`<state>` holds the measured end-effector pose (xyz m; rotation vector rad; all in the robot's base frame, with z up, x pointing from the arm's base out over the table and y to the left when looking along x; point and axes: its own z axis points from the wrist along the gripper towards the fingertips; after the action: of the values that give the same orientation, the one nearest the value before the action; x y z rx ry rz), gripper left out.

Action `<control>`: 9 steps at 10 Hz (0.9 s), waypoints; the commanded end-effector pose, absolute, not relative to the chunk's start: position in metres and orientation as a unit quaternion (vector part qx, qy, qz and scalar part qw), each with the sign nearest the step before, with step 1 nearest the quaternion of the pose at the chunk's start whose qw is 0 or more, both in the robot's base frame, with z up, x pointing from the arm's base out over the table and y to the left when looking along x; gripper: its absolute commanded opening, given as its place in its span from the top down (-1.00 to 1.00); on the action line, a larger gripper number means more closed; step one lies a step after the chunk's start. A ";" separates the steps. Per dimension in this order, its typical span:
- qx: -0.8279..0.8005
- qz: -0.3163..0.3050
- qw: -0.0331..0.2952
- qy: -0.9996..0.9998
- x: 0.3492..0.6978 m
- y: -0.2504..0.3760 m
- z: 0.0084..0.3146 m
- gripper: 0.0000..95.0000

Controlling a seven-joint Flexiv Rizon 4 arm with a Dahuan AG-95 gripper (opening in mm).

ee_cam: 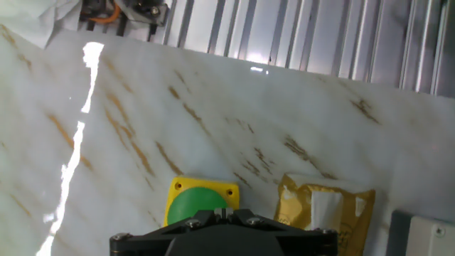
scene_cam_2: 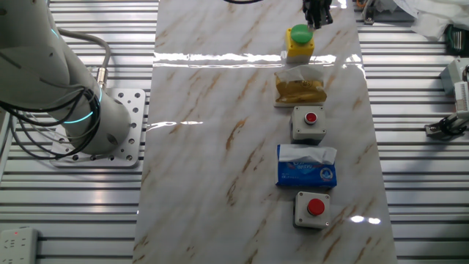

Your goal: Press three buttons from left to right in sequence

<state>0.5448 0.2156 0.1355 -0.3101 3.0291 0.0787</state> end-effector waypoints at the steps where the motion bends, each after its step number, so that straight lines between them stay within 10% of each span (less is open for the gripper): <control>1: -0.060 0.029 0.033 0.997 0.536 0.219 0.134 1.00; 9: -0.017 0.017 0.010 1.000 0.534 0.247 0.129 1.00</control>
<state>0.5351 0.2477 0.1278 -0.0533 3.1227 0.0471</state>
